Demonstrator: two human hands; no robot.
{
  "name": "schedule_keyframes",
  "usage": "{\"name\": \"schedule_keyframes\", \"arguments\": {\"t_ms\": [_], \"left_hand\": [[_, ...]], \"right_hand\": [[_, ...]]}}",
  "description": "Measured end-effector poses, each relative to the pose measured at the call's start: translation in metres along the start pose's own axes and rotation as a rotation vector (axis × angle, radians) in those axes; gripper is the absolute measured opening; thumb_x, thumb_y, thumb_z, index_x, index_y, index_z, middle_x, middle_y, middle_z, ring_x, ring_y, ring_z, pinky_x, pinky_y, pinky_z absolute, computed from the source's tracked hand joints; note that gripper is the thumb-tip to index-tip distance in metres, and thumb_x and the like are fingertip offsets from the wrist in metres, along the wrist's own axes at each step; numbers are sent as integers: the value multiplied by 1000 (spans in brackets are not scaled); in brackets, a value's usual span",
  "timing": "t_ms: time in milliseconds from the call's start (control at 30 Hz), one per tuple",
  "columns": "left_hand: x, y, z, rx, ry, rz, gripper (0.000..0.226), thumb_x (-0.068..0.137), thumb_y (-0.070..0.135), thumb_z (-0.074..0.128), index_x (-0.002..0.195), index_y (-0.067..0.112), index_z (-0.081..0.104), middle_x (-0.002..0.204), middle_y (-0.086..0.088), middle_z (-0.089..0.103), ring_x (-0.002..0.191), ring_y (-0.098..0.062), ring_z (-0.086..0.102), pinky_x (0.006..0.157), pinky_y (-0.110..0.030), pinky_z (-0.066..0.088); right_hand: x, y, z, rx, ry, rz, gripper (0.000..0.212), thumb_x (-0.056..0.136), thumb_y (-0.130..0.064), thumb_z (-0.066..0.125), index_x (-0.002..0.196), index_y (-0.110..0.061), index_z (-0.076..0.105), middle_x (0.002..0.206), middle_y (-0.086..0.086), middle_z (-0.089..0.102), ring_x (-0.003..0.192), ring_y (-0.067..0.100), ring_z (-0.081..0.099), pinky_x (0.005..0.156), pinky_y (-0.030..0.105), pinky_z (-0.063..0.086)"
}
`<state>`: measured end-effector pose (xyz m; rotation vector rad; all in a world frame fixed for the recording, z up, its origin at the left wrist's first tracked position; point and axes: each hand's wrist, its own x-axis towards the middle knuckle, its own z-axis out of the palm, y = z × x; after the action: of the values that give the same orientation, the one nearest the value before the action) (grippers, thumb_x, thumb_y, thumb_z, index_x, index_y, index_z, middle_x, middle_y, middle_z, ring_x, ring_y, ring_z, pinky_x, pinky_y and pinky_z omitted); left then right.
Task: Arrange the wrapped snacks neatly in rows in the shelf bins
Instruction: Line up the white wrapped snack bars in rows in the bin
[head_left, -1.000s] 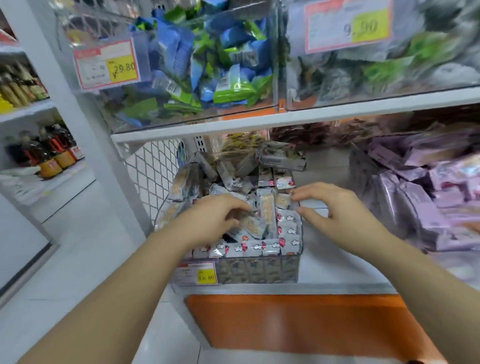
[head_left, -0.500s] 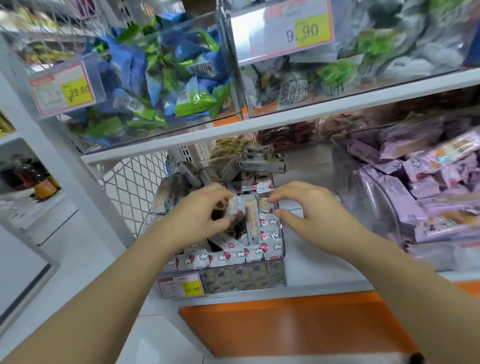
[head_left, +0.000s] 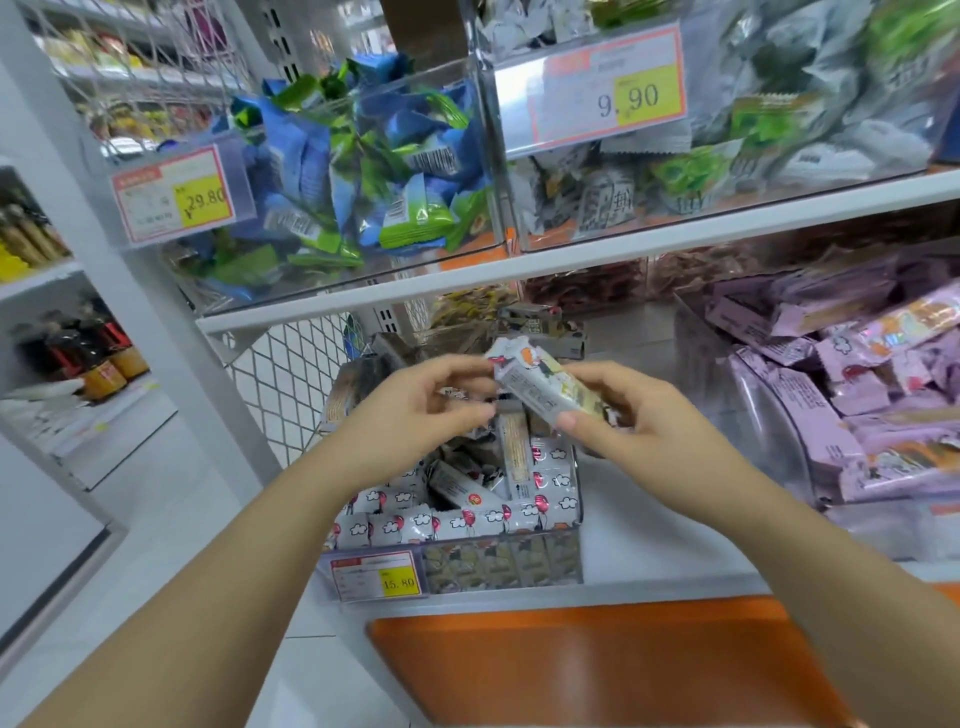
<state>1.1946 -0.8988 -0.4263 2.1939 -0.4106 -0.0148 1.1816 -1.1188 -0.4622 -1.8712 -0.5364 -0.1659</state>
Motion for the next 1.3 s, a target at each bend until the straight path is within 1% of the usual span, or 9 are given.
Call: {"name": "schedule_keyframes", "arguments": {"t_ms": [167,500,667,800,933,1033,1133,1233,1300], "left_hand": [[10,-40,-7,658,-279,-246,42,83,32,71,123,27,58,120,7,61,104,-8,57,91,-27,47],[24,-29,8,1126,-434,-230,50,86,36,66,133,32,51,116,1,57,99,-20,50,74,-24,34],[21,-31,-14,821,-330,-164,40,84,38,68,122,32,59,116,7,61,99,-14,58,86,-32,49],[8,-21,-29,429,-172,-157,25,85,40,65,109,38,59,111,13,61,87,-22,65,78,-43,55],[-1,-16,-33,221,-24,-110,25,84,26,70,106,31,60,109,7,64,74,-7,68,63,-26,54],[-9,-14,-34,112,20,-69,27,82,11,70,101,27,60,99,4,67,73,-15,66,54,-19,47],[-15,-14,-32,-17,62,-62,18,83,16,69,96,26,63,96,2,68,74,-19,63,55,-19,49],[-16,-15,-22,-87,152,-80,8,83,24,69,76,29,66,105,6,69,81,-16,65,72,-30,52],[-16,-16,-13,-147,210,-91,11,83,17,69,78,24,64,105,7,69,83,-10,63,74,-28,49]], "right_hand": [[-3,14,-12,-244,95,46,31,85,-23,67,115,-29,58,97,-21,58,85,-8,53,67,4,38],[-3,17,-5,-331,49,5,34,82,-21,70,114,-28,60,103,-14,59,94,4,52,72,4,36],[-2,18,-5,-315,64,-1,34,82,-20,70,112,-28,60,103,-12,60,93,5,54,72,5,38],[-1,17,-2,-319,84,-6,35,82,-22,70,115,-26,60,106,-10,59,94,5,52,70,2,36],[-2,17,3,-308,99,-3,40,83,-27,69,121,-26,57,110,-9,57,98,4,49,72,-1,35],[-3,15,4,-275,111,5,39,84,-28,67,120,-30,55,113,-11,55,100,2,48,75,-2,34],[-3,14,4,-224,130,13,35,84,-31,67,115,-38,51,114,-13,55,98,-4,49,77,-1,35],[-2,14,5,-146,140,44,34,86,-33,63,118,-38,51,117,-11,54,100,-1,53,83,11,41],[-2,14,6,-75,146,90,33,90,-33,57,121,-39,48,120,-10,52,101,9,58,86,25,46]]}}
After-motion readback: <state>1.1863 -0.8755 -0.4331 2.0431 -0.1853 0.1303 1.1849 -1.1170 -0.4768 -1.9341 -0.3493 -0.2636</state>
